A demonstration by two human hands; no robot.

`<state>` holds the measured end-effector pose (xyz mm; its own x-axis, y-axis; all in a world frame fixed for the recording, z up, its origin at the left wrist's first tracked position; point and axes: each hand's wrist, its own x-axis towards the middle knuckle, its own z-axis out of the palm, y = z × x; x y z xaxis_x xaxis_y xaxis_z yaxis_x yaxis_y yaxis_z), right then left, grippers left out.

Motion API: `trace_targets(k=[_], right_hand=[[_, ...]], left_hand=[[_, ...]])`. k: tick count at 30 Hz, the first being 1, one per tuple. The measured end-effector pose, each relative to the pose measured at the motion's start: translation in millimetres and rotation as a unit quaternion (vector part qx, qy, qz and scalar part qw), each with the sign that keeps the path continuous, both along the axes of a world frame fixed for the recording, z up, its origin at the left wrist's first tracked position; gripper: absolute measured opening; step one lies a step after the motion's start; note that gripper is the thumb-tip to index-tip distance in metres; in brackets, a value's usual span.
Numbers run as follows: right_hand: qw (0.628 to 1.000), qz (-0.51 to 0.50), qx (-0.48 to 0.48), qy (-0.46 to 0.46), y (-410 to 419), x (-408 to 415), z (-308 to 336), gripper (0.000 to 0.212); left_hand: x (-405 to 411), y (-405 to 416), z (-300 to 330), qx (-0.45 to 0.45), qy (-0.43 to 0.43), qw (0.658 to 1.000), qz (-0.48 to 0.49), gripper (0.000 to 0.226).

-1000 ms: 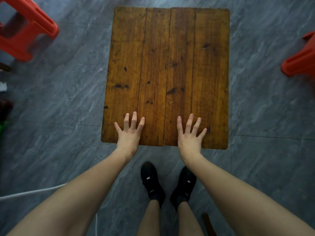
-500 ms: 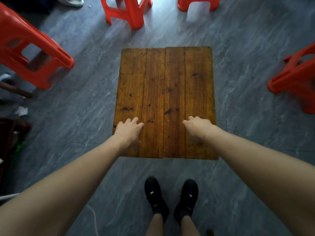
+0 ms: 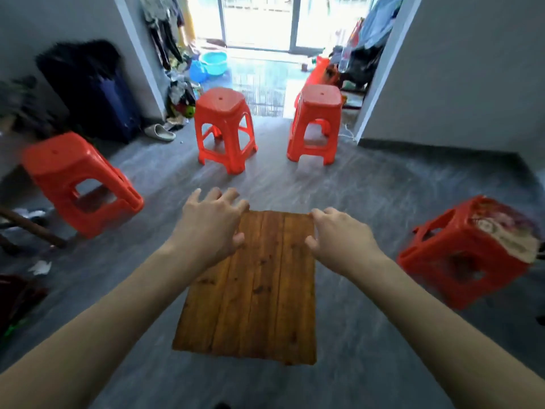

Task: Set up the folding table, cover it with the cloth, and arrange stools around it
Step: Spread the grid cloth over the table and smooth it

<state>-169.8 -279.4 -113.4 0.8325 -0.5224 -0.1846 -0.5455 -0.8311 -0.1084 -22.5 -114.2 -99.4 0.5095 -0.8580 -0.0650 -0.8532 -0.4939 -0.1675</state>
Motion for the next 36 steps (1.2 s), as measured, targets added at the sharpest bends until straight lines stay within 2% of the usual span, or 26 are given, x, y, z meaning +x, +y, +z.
trace_targets(k=[5, 10, 17, 29, 36], right_hand=[[0.996, 0.022, -0.043, -0.079, -17, -21, 96, 0.051], [0.986, 0.014, -0.069, -0.151, -19, -52, 141, 0.059], [0.985, -0.003, -0.066, -0.159, -18, -95, 150, 0.062], [0.985, -0.105, -0.047, -0.125, 2, -127, 141, 0.064], [0.969, -0.196, -0.104, -0.110, 28, -123, 139, 0.072]], left_hand=[[-12, -3, 94, -0.074, 0.006, 0.997, 0.031, 0.051], [-34, -17, 137, -0.140, 0.019, 0.990, 0.018, 0.059], [-74, -45, 128, -0.146, 0.041, 0.987, -0.057, 0.069], [-96, -62, 121, -0.111, 0.086, 0.978, -0.156, 0.069], [-76, -62, 118, -0.118, 0.103, 0.955, -0.250, 0.070]])
